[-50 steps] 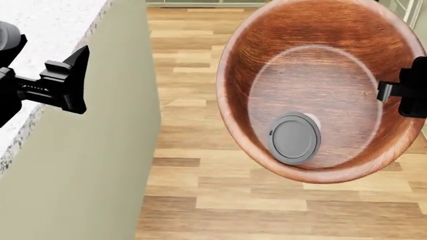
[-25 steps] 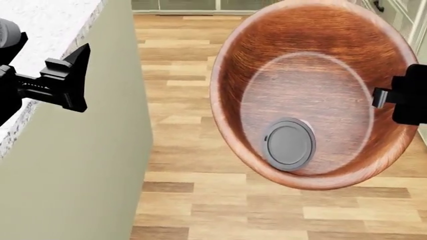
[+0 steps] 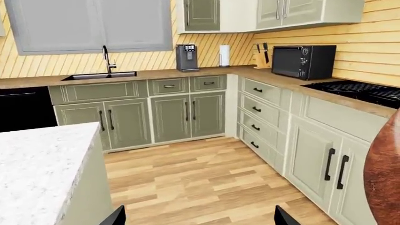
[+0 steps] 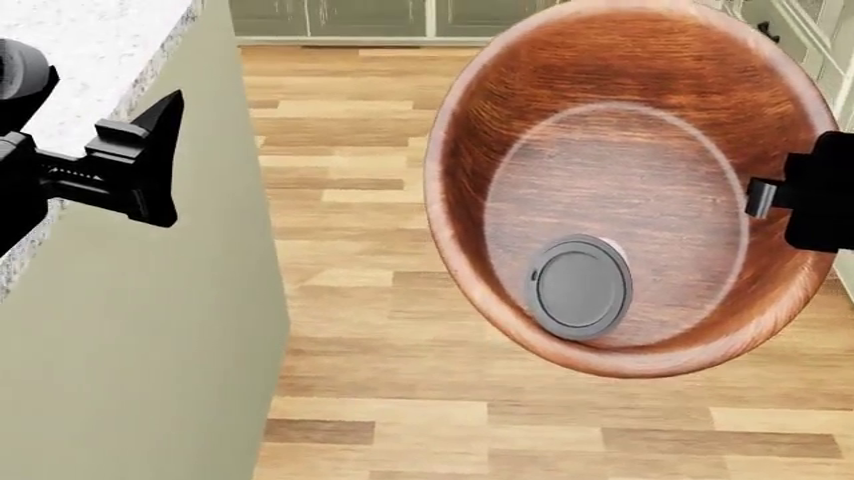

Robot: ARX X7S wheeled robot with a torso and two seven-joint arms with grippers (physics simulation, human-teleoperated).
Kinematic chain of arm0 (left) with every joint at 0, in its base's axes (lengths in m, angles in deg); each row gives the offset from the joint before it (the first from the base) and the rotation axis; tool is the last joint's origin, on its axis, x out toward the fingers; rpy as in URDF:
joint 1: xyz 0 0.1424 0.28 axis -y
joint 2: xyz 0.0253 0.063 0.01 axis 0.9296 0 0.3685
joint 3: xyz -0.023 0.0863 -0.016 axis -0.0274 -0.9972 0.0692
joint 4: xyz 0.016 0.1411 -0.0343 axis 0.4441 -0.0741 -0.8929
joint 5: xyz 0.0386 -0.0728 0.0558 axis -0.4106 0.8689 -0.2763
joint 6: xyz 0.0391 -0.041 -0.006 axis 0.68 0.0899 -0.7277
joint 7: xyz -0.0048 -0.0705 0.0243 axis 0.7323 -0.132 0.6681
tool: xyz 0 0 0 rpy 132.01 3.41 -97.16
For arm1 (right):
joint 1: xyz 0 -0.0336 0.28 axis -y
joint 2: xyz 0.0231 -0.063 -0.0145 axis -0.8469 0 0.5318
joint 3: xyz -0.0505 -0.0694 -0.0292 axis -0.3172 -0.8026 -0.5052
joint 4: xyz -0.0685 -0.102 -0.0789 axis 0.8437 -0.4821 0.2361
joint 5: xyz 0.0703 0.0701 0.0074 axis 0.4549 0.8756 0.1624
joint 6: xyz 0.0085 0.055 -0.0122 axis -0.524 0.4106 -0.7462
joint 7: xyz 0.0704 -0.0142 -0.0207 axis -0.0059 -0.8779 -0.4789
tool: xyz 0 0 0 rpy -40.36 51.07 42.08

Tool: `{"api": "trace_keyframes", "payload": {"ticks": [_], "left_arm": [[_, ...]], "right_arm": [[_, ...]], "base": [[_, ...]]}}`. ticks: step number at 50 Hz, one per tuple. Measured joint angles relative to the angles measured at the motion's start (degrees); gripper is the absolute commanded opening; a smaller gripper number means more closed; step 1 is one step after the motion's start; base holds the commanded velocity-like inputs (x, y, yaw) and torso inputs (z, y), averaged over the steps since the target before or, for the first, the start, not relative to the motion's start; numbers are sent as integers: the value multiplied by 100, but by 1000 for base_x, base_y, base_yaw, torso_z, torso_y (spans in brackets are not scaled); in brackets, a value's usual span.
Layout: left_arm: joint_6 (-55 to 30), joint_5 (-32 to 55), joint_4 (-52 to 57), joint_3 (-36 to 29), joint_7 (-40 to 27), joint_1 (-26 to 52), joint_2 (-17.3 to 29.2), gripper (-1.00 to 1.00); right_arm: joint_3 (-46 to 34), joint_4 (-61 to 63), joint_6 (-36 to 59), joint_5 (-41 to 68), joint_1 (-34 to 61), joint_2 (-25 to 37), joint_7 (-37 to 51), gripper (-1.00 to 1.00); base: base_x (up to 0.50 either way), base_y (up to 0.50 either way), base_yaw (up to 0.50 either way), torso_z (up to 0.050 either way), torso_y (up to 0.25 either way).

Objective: Place the cup inside the bowl on the dining table and move the bowl to any counter.

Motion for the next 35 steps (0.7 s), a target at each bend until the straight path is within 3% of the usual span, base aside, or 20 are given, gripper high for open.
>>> {"api": "trace_keyframes", "payload": {"ticks": [35], "left_arm": [[100, -69, -105, -51, 22, -21, -17, 100]], "right_arm": [[-54, -65, -66, -92, -29, -54, -92, -100]], "base": [[500, -51, 0, 0, 1]]}}
